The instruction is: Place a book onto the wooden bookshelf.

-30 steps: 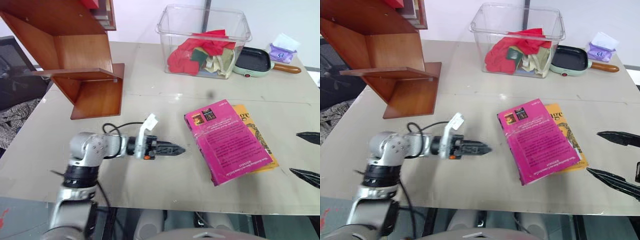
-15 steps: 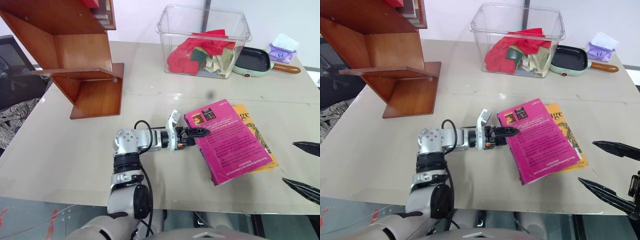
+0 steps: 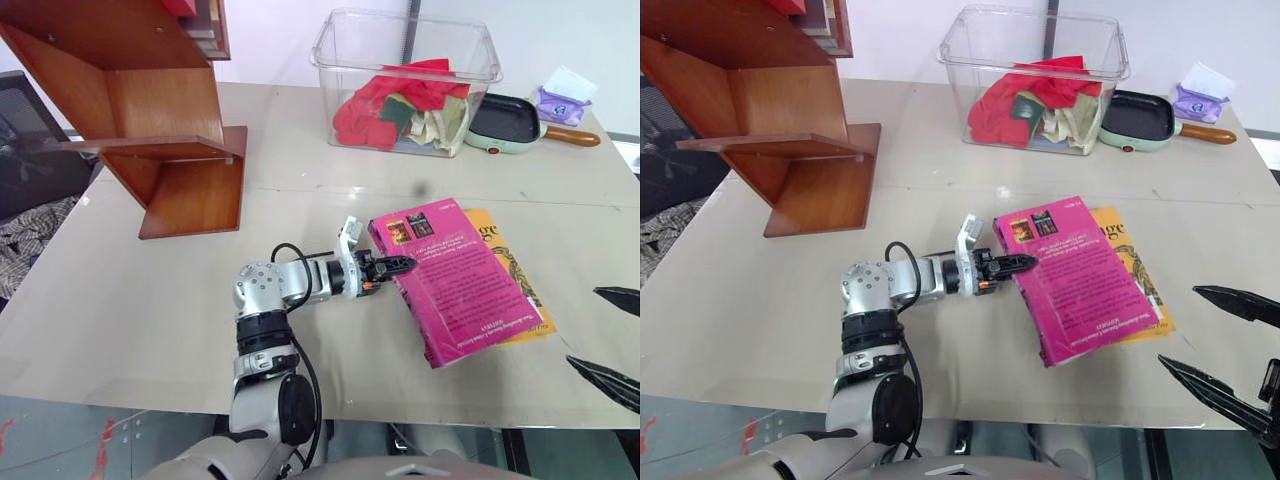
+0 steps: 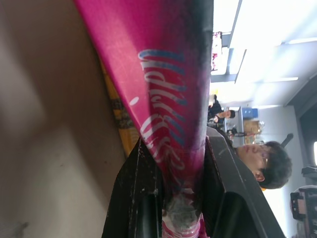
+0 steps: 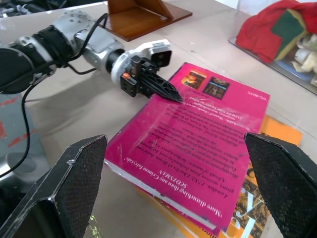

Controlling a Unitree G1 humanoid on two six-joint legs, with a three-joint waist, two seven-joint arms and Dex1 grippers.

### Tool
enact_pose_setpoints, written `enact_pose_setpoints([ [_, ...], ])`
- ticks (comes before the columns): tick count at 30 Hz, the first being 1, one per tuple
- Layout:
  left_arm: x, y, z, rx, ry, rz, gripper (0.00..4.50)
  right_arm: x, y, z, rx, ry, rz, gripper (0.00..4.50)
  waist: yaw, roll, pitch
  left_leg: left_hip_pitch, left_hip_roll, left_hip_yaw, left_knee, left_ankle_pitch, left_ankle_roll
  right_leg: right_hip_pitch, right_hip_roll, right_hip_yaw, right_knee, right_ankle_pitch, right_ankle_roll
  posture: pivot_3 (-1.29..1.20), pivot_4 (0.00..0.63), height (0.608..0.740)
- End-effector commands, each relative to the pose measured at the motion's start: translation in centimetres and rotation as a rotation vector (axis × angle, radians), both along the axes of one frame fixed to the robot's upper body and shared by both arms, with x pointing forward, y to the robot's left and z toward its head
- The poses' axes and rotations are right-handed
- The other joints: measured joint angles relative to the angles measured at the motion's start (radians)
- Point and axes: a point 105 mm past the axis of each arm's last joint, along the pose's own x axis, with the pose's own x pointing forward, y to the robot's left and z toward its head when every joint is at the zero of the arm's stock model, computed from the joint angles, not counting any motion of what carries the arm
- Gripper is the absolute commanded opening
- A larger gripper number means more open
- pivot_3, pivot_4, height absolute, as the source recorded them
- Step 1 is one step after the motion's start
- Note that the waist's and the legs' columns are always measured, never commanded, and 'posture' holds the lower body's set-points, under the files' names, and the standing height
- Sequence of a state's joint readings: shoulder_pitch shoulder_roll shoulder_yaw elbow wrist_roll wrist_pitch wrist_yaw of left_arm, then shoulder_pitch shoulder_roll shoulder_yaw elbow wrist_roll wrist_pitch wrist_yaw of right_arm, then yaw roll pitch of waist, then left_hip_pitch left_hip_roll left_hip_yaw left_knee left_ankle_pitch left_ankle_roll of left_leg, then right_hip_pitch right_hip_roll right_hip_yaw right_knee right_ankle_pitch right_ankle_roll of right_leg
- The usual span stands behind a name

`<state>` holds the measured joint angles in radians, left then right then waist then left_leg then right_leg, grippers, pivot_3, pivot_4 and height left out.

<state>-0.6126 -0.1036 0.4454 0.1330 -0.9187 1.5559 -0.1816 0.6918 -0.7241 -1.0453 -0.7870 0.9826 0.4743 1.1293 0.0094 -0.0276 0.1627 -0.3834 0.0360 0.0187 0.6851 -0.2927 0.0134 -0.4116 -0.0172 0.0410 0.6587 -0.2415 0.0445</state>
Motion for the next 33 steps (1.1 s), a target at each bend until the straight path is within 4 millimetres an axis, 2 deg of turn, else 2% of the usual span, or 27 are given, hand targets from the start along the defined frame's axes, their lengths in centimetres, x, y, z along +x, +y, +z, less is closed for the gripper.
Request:
enact_pose_setpoints([
  [1, 0.8, 1.7, 2.9, -0.077, -0.137, 0.061, 0.38, 0.4, 0.2, 0.1, -0.004, -0.038, 0.007, 4.5, -0.001, 0.0, 0.0, 0.0, 0.0, 0.0, 0.0, 0.0, 0.0, 0.0, 0.0, 0.0, 0.0, 0.0, 0.0, 0.0, 0.15, 0.714],
  [6, 2.2, 4.5, 5.9, -0.104, -0.285, 0.132, 0.38, 1.6, 0.5, -0.1, 0.019, -0.073, 0.021, 4.5, -0.001, 0.0, 0.0, 0.001, 0.0, 0.0, 0.0, 0.0, 0.0, 0.0, 0.0, 0.0, 0.001, 0.0, 0.0, 0.0, 0.15, 0.714],
  [9, 3.8, 6.5, 8.4, -0.03, -0.437, 0.209, 0.38, 2.7, 0.8, -0.3, 0.029, -0.094, 0.039, 4.5, 0.004, -0.001, 0.001, 0.0, 0.0, 0.0, 0.0, 0.0, 0.0, 0.0, 0.0, -0.001, 0.001, 0.0, 0.0, 0.0, 0.15, 0.714],
  [12, 4.8, 8.2, 12.9, 0.146, -0.74, 0.26, 0.38, 4.6, 1.3, 0.0, 0.042, -0.149, 0.058, 4.5, 0.001, -0.004, 0.003, 0.0, 0.0, 0.0, 0.001, 0.0, 0.0, 0.0, 0.0, -0.001, 0.001, 0.0, 0.0, 0.0, 0.15, 0.714],
  [13, 5.0, 8.6, 14.3, 0.255, -0.888, 0.276, 0.38, 5.1, 1.5, 0.2, 0.053, -0.166, 0.067, 4.5, 0.0, -0.004, 0.003, 0.0, 0.0, 0.0, 0.0, 0.0, -0.001, 0.0, 0.0, -0.001, 0.001, 0.001, -0.001, 0.0, 0.15, 0.714],
  [17, 3.4, 7.6, 18.8, 0.562, -1.451, 0.175, 0.38, 7.1, 2.1, 0.9, 0.093, -0.23, 0.074, 4.5, 0.002, -0.003, 0.003, 0.0, 0.0, 0.001, -0.002, 0.002, -0.004, 0.0, 0.0, 0.001, -0.001, 0.0, -0.001, 0.0, 0.15, 0.714],
  [19, 2.8, 7.4, 20.4, 0.693, -1.655, 0.141, 0.38, 7.9, 2.6, 1.4, 0.115, -0.265, 0.079, 4.5, 0.009, -0.002, 0.004, -0.001, 0.0, 0.002, -0.002, 0.003, -0.005, 0.0, 0.0, 0.0, -0.001, 0.0, -0.001, 0.0, 0.15, 0.714],
  [22, 2.3, 7.7, 20.8, 0.967, -1.926, 0.005, 0.38, 8.8, 3.4, 2.2, 0.147, -0.31, 0.098, 4.5, 0.007, 0.0, 0.005, -0.002, 0.0, 0.002, -0.002, 0.003, -0.005, -0.001, -0.001, -0.001, -0.003, 0.0, 0.0, 0.0, 0.15, 0.714],
  [25, 2.8, 9.1, 21.8, 1.134, -2.005, -0.032, 0.38, 9.2, 4.3, 3.1, 0.176, -0.346, 0.118, 4.5, 0.005, 0.0, 0.006, -0.002, 0.0, 0.002, -0.002, 0.0, -0.001, -0.001, 0.0, -0.001, -0.003, 0.0, 0.0, 0.0, 0.15, 0.714],
  [28, 2.8, 11.5, 24.1, 1.391, -2.074, -0.118, 0.38, 9.0, 5.1, 4.5, 0.242, -0.377, 0.159, 4.5, 0.003, -0.001, 0.007, -0.005, 0.001, 0.002, -0.001, 0.0, -0.001, -0.005, 0.0, -0.001, -0.001, 0.0, 0.0, 0.0, 0.15, 0.714],
  [30, 3.1, 14.0, 24.2, 1.581, -2.001, -0.219, 0.38, 9.1, 5.5, 5.0, 0.257, -0.386, 0.182, 4.5, -0.001, -0.001, 0.008, -0.007, 0.001, 0.002, 0.0, 0.0, -0.001, -0.007, 0.001, -0.001, -0.001, 0.0, 0.0, 0.0, 0.15, 0.714],
  [32, 3.1, 16.9, 25.0, 1.719, -1.881, -0.239, 0.38, 9.5, 6.0, 5.4, 0.263, -0.4, 0.204, 4.5, -0.011, 0.001, 0.007, -0.009, 0.001, 0.003, 0.0, 0.0, -0.001, -0.009, 0.001, 0.0, -0.001, 0.0, 0.0, 0.0, 0.15, 0.714],
  [33, 2.9, 17.4, 25.4, 1.741, -1.868, -0.25, 0.38, 9.7, 6.1, 5.6, 0.265, -0.405, 0.212, 4.5, -0.012, 0.001, 0.008, -0.008, 0.001, 0.003, -0.001, 0.0, 0.0, -0.009, 0.001, -0.001, -0.001, 0.0, 0.0, 0.0, 0.15, 0.714],
])
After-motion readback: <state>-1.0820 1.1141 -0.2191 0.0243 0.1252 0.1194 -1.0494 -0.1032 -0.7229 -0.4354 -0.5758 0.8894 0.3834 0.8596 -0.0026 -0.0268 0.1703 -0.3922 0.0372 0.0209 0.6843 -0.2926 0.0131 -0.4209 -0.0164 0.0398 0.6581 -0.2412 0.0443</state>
